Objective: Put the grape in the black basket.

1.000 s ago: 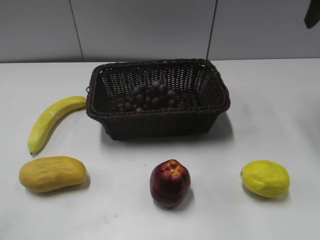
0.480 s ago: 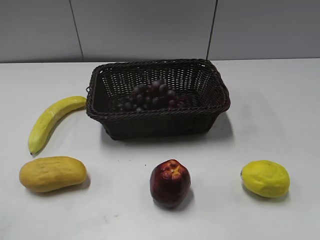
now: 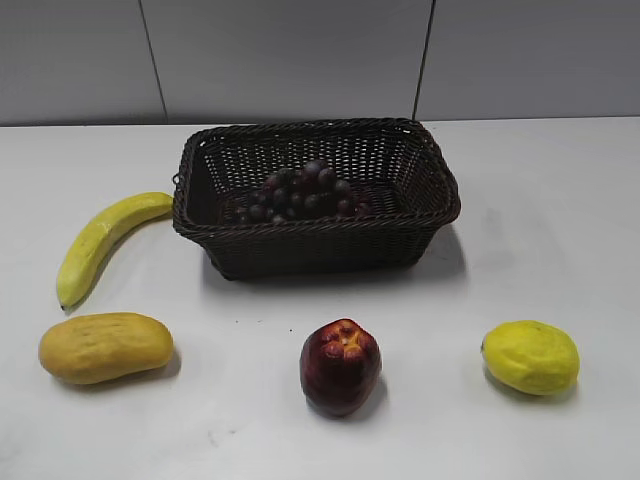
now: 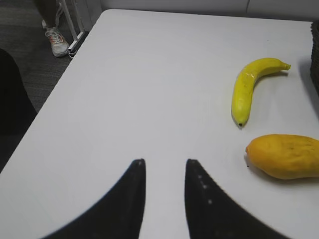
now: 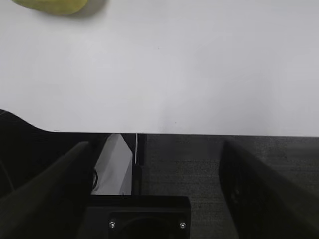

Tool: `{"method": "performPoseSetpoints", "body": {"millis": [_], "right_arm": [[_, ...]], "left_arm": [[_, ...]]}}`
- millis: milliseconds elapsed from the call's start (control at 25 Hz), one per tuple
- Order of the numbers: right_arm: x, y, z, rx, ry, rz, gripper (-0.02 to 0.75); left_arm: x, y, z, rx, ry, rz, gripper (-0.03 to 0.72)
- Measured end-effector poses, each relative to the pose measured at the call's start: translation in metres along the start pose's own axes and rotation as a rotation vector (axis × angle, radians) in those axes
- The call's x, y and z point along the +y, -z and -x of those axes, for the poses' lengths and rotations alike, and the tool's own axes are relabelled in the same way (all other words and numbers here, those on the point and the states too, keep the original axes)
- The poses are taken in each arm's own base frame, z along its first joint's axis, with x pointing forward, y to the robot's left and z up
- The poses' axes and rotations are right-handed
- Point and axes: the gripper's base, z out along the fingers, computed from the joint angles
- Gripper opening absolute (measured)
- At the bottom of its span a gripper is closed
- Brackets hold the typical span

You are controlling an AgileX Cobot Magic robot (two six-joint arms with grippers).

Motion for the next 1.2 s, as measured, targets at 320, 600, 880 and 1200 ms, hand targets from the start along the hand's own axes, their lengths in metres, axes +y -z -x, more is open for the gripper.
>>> {"method": "performPoseSetpoints", "body": {"millis": [320, 600, 880, 1200], "right_arm": [[0.002, 0.029, -0.038, -0.256, 0.008, 0.001, 0.592], [0.003, 0.051, -0.064, -0.470, 0.019, 0.002, 0.592], [0.003, 0.062, -0.082, -0.607, 0.026, 0.003, 0.592], [0.004, 0.071, -0.104, -0.756, 0.034, 0.003, 0.591]], "left_arm": [[0.000, 0.000, 0.000, 0.000, 0.000, 0.000, 0.217], [0.000, 0.000, 0.000, 0.000, 0.000, 0.000, 0.217], [0.000, 0.000, 0.000, 0.000, 0.000, 0.000, 0.217], [0.000, 0.000, 0.000, 0.000, 0.000, 0.000, 0.217]]}}
